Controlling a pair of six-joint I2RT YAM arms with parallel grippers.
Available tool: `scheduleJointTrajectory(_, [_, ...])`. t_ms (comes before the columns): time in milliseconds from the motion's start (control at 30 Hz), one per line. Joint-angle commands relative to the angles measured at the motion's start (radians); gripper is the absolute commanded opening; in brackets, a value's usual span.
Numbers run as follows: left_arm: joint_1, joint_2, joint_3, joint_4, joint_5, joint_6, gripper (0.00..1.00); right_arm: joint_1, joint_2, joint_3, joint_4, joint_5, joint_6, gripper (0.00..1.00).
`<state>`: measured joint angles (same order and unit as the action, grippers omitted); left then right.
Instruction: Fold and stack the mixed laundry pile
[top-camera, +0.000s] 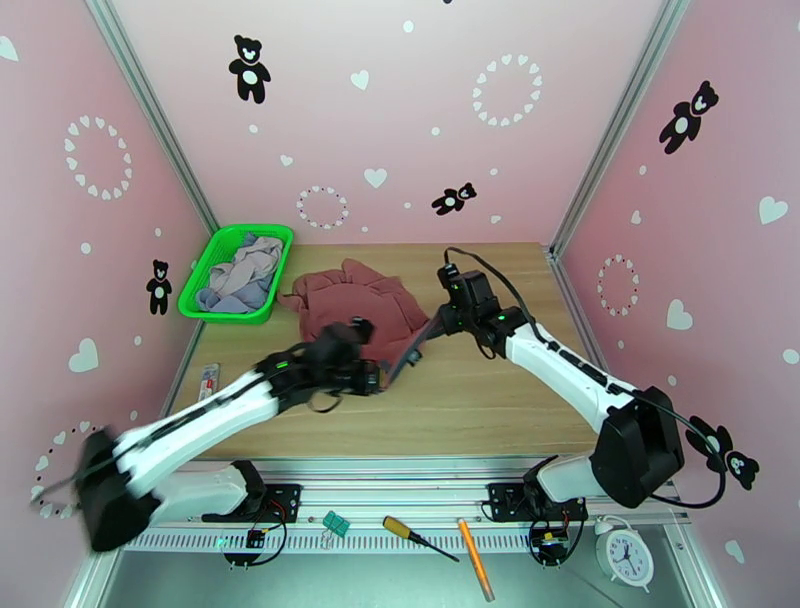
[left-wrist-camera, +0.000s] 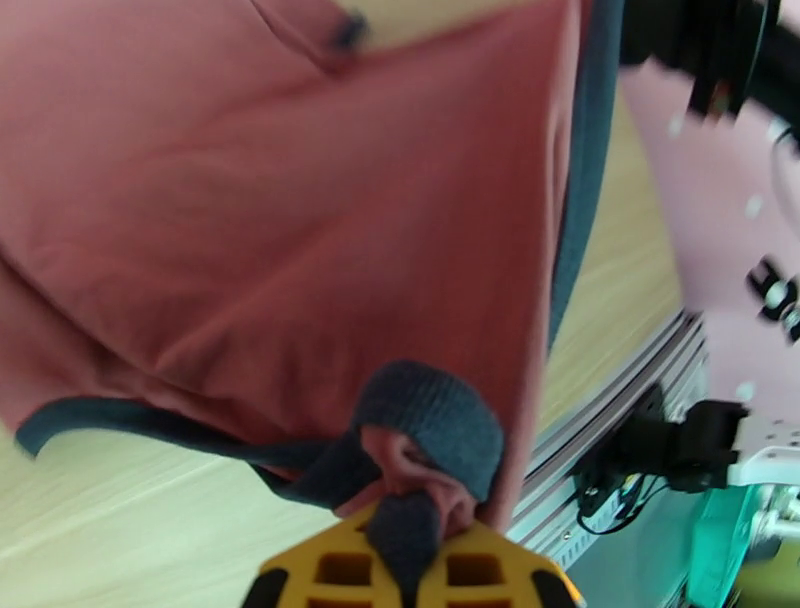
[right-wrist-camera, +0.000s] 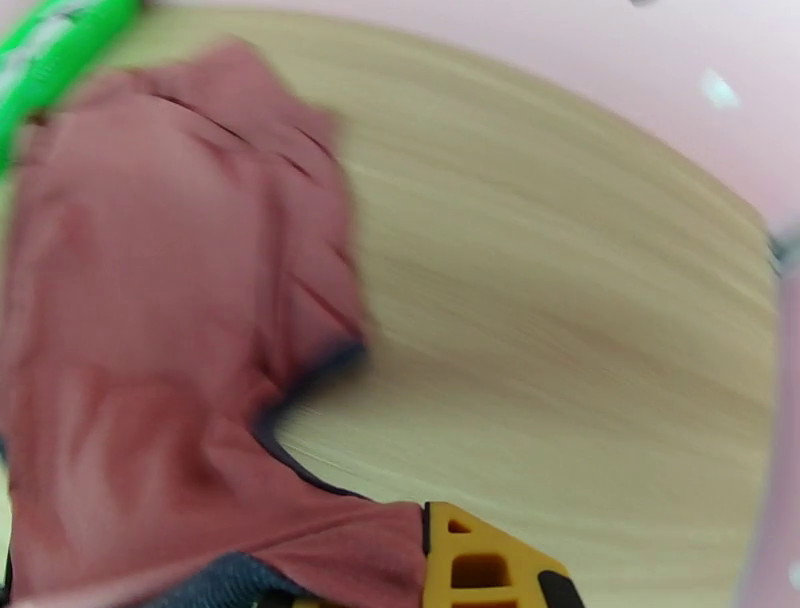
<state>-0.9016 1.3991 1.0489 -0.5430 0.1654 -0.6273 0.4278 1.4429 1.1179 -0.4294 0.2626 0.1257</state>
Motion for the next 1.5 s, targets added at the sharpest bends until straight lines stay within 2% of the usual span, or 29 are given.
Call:
scheduleJointTrajectory(0, [-0.060,0.162,0.121,-0.099,0.078,0.042,0.00,-0.134,0.006,0.078,-0.023,0.255,-0.016,0.00])
scheduleJointTrajectory(100, [-0.084,0.307,0.256,-0.071,0.136,0.065,0.00,-0.218,0.006,0.118,-0.029,0.255,-0.022,0.00])
scheduleJointTrajectory(133, [-0.094,0.347,0.308,-0.077,0.149,0.078,0.08,-0.247,0.011,0.135,-0.032,0.247,-0.021,0.00])
scheduleJointTrajectory(167, [-0.102,0.382,0.352,-0.085,0.156,0.089,0.20,-0.268,0.016,0.150,-0.033,0.240,-0.019,0.00])
scheduleJointTrajectory(200, [-0.114,0.416,0.401,-0.096,0.163,0.103,0.38,-0.292,0.025,0.168,-0.036,0.236,-0.016,0.00])
scheduleJointTrajectory(233, [-0.122,0.443,0.444,-0.107,0.171,0.115,0.52,-0.307,0.034,0.185,-0.047,0.233,-0.009,0.00])
scheduleJointTrajectory(300, [-0.133,0.476,0.504,-0.127,0.185,0.133,0.68,-0.329,0.060,0.226,-0.087,0.227,0.011,0.00])
scheduleJointTrajectory(333, [-0.133,0.482,0.521,-0.136,0.192,0.140,0.72,-0.335,0.073,0.242,-0.111,0.225,0.024,0.01])
scheduleJointTrajectory(367, [-0.134,0.477,0.531,-0.147,0.187,0.149,0.76,-0.336,0.082,0.253,-0.132,0.223,0.039,0.12])
scheduleJointTrajectory(400, [-0.133,0.468,0.535,-0.164,0.172,0.157,0.78,-0.336,0.085,0.255,-0.145,0.220,0.055,0.25])
scheduleJointTrajectory(433, [-0.133,0.455,0.543,-0.193,0.148,0.173,0.80,-0.336,0.086,0.255,-0.158,0.214,0.076,0.46])
scheduleJointTrajectory(467, [-0.133,0.439,0.550,-0.226,0.125,0.187,0.81,-0.336,0.085,0.255,-0.173,0.211,0.094,0.60])
scheduleJointTrajectory(500, [-0.134,0.418,0.557,-0.271,0.092,0.204,0.83,-0.336,0.081,0.253,-0.190,0.205,0.115,0.73])
scheduleJointTrajectory(533, [-0.134,0.394,0.560,-0.315,0.063,0.220,0.88,-0.336,0.078,0.255,-0.209,0.197,0.138,0.81])
scheduleJointTrajectory(667, [-0.084,0.294,0.535,-0.449,-0.081,0.231,0.89,-0.335,0.041,0.241,-0.246,0.126,0.215,0.87])
scheduleJointTrajectory(800, [0.103,0.219,0.420,-0.458,-0.148,0.183,0.82,-0.315,-0.006,0.205,-0.232,0.018,0.293,0.90])
scheduleJointTrajectory(933, [0.290,0.242,0.325,-0.357,-0.136,0.191,0.69,-0.268,0.012,0.168,-0.177,-0.087,0.364,0.89])
scheduleJointTrajectory(1000, [0.350,0.309,0.317,-0.303,-0.103,0.207,0.61,-0.261,0.064,0.177,-0.147,-0.128,0.385,0.84])
scheduleJointTrajectory(1067, [0.385,0.385,0.321,-0.257,-0.077,0.212,0.55,-0.261,0.145,0.226,-0.143,-0.150,0.390,0.73])
scheduleJointTrajectory(1133, [0.397,0.459,0.314,-0.203,-0.064,0.197,0.49,-0.270,0.257,0.313,-0.162,-0.174,0.391,0.55])
scheduleJointTrajectory(1233, [0.398,0.522,0.287,-0.156,-0.087,0.167,0.48,-0.283,0.426,0.451,-0.191,-0.227,0.401,0.30])
scheduleJointTrajectory(1333, [0.400,0.548,0.230,-0.148,-0.145,0.130,0.48,-0.285,0.610,0.611,-0.247,-0.302,0.414,0.19])
scheduleJointTrajectory(1467, [0.420,0.527,0.103,-0.147,-0.214,0.074,0.47,-0.267,0.794,0.771,-0.294,-0.375,0.442,0.10])
